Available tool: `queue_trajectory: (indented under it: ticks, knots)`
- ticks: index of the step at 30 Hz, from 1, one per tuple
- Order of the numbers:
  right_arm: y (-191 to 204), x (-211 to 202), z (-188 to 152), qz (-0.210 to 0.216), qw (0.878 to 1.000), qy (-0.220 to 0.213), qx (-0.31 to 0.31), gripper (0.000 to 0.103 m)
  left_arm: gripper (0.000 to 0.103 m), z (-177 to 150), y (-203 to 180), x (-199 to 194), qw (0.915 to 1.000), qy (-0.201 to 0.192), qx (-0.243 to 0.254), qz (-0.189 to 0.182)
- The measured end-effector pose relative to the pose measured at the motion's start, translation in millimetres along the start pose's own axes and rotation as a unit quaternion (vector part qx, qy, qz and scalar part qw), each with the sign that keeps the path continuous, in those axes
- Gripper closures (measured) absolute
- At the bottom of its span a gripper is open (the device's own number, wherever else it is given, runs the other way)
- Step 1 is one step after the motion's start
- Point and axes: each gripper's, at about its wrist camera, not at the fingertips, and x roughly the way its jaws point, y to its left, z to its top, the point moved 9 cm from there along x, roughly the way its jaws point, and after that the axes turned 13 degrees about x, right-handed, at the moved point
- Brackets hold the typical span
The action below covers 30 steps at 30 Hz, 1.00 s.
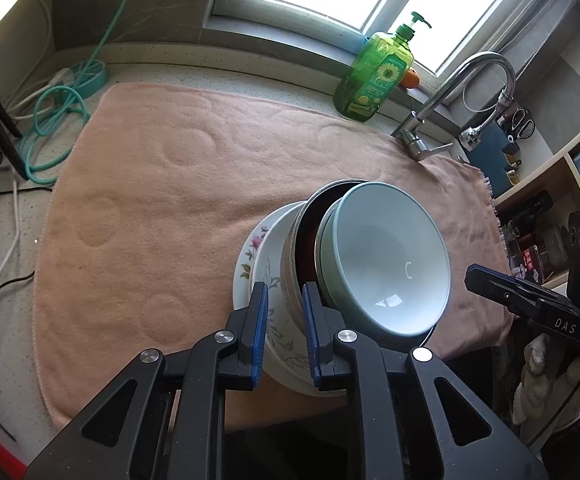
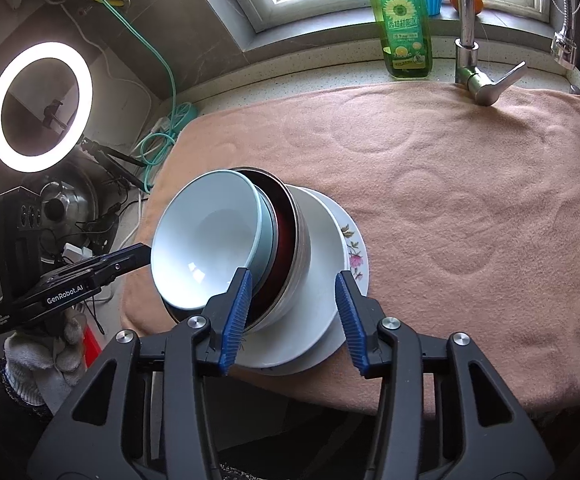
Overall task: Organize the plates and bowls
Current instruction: 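Withdraw the right tool from the bowl stack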
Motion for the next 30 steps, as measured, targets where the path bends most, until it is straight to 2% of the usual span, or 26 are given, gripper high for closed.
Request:
queue_trajectory:
  ticks: [2, 4, 6, 7, 11, 14, 22, 23, 24, 25, 27, 30]
  knots:
    - [0.0, -4.9, -0.5, -0.007, 1.000, -0.010, -0.005, 0.051, 0.076, -1.5, -0.7, -4.6, 1.0000, -0.006, 0.001, 0.003]
    - [0.5, -10.6, -0.7, -0.011, 1.000, -0.021, -0.010, 0.046, 0.075, -3.5, -1.5, -8.9, 0.9999, -0.009, 0.004, 0.006]
    - [1.4, -16.9, -1.0, -0.014, 0.999, -0.036, -0.019, 0.034, 0.070, -5.9, -2.1, -13.1, 0.9998, -0.014, 0.008, 0.014]
    - [2.2, -20.0, -1.2, -0.017, 0.999, -0.045, -0.024, 0.031, 0.066, -7.5, -2.6, -15.0, 0.9997, -0.017, 0.008, 0.016]
    - [2.6, -29.7, -4.4, -0.035, 0.997, -0.066, -0.032, 0.024, 0.064, -15.6, -7.3, -19.5, 0.9992, -0.021, 0.018, 0.028]
    - [4.8, -35.7, -7.4, -0.045, 0.995, -0.077, -0.036, 0.023, 0.056, -22.1, -12.0, -22.9, 0.9986, -0.024, 0.028, 0.039]
    - [13.1, -50.4, -15.9, -0.082, 0.989, -0.112, -0.053, 0.022, 0.056, -30.4, -20.1, -34.8, 0.9980, -0.038, 0.031, 0.039]
    - [14.0, -52.5, -16.9, -0.088, 0.987, -0.120, -0.055, 0.022, 0.051, -30.7, -21.8, -36.6, 0.9975, -0.041, 0.037, 0.044]
    - [14.7, -53.9, -17.1, -0.092, 0.986, -0.127, -0.058, 0.022, 0.042, -31.0, -24.0, -37.9, 0.9970, -0.043, 0.042, 0.048]
    - [15.8, -54.8, -18.3, -0.095, 0.985, -0.130, -0.060, 0.020, 0.042, -31.8, -26.2, -39.7, 0.9969, -0.045, 0.044, 0.048]
    - [17.7, -55.8, -21.5, -0.097, 0.985, -0.132, -0.062, 0.010, 0.042, -33.0, -27.7, -43.2, 0.9967, -0.050, 0.039, 0.050]
    - [20.8, -58.2, -27.0, -0.096, 0.984, -0.135, -0.065, 0.010, 0.042, -36.4, -29.2, -45.1, 0.9960, -0.047, 0.042, 0.063]
